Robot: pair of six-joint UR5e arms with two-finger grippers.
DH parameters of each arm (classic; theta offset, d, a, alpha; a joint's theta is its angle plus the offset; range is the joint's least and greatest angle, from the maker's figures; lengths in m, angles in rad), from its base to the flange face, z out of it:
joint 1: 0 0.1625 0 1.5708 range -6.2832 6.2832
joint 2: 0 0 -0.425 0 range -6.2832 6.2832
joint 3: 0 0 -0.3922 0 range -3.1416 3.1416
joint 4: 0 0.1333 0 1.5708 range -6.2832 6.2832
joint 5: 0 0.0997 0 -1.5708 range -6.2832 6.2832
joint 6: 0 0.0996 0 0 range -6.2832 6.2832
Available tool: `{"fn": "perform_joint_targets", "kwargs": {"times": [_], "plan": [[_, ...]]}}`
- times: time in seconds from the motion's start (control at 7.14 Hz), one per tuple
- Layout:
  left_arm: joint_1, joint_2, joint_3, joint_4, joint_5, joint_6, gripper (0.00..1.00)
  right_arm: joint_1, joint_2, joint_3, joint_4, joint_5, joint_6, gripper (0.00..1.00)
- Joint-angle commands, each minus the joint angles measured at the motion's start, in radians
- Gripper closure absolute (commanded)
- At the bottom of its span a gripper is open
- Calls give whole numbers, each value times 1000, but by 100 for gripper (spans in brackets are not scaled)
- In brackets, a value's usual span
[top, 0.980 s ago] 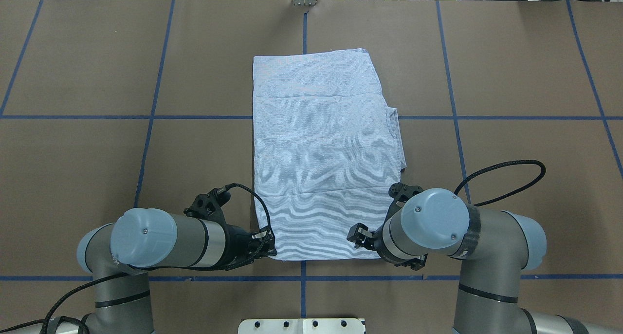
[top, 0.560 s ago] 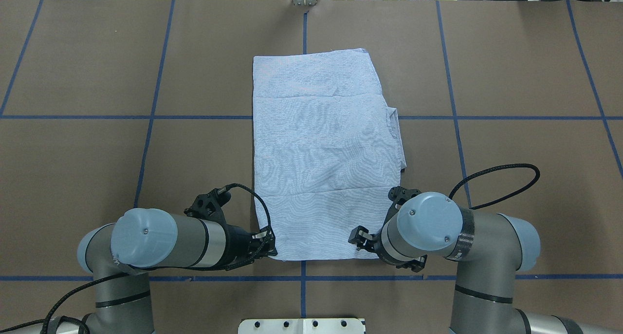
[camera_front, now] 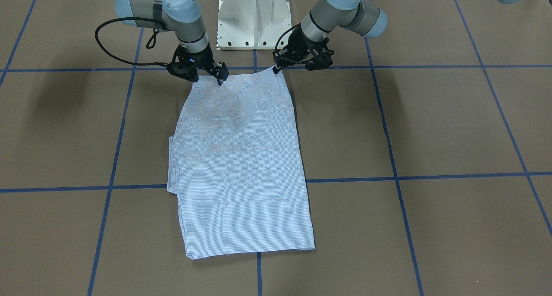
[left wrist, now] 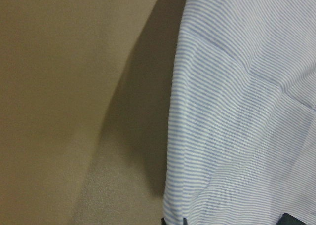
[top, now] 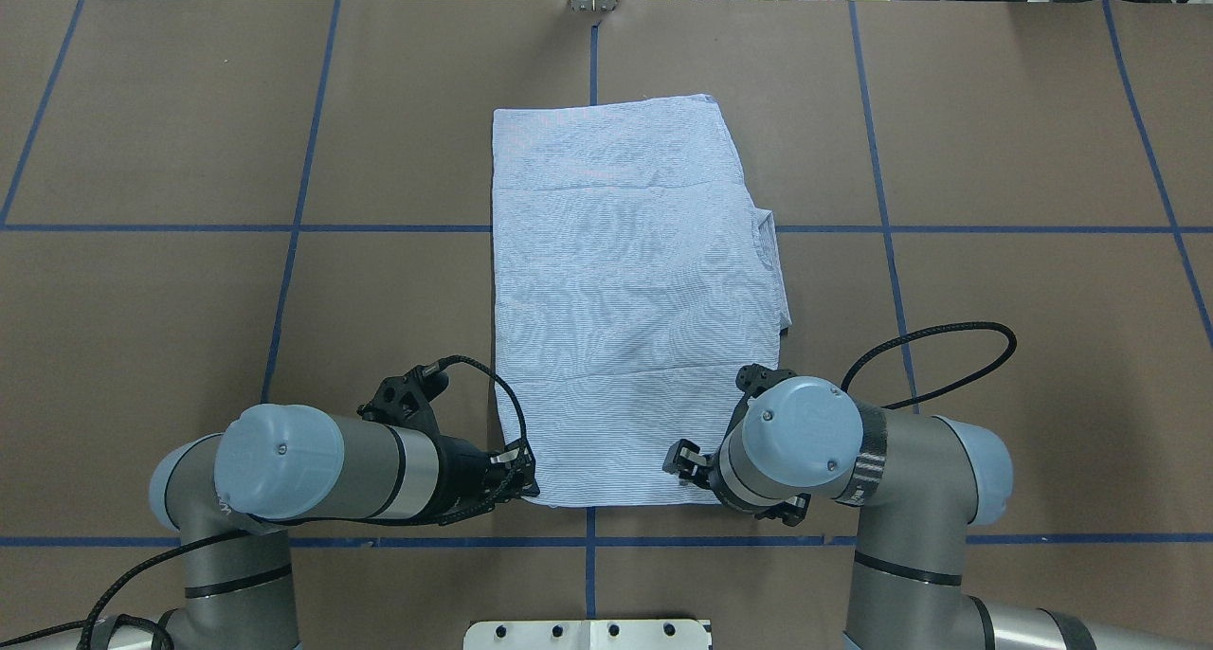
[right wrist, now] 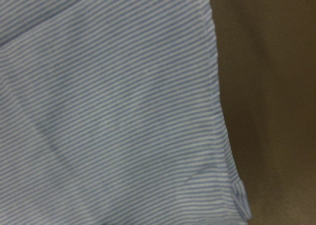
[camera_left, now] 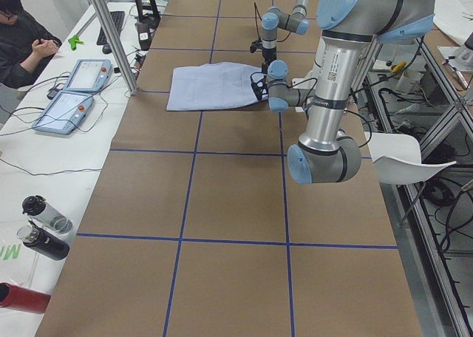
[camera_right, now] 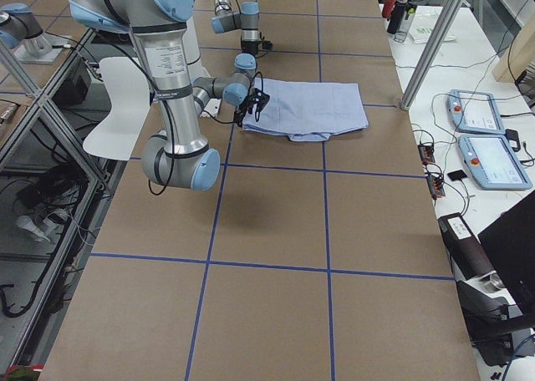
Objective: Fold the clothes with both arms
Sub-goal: 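Lower both grippers to the near shirt corners and grasp them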
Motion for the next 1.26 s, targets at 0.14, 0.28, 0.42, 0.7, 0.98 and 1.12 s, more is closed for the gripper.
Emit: {"fn": "perform_joint_targets", "kwargs": {"times": [0.14, 0.28, 0.42, 0.7, 0.98, 1.12], "plan": [[-1, 0, 0, 0, 0, 0, 100, 5, -4, 7, 0, 1, 0, 0], [-1, 2, 0, 0, 0, 0, 100, 6, -6, 10, 0, 0, 0, 3], [-1, 2, 0, 0, 0, 0, 100, 8, -6, 10, 0, 0, 0, 17], [-1, 2, 0, 0, 2, 0, 100, 8, -17, 10, 0, 0, 0, 21], [-1, 2, 0, 0, 3, 0, 100, 8, -20, 9, -2, -2, 2, 41], [-1, 2, 1, 0, 3, 0, 100, 8, -21, 10, -2, -15, 2, 62]]}}
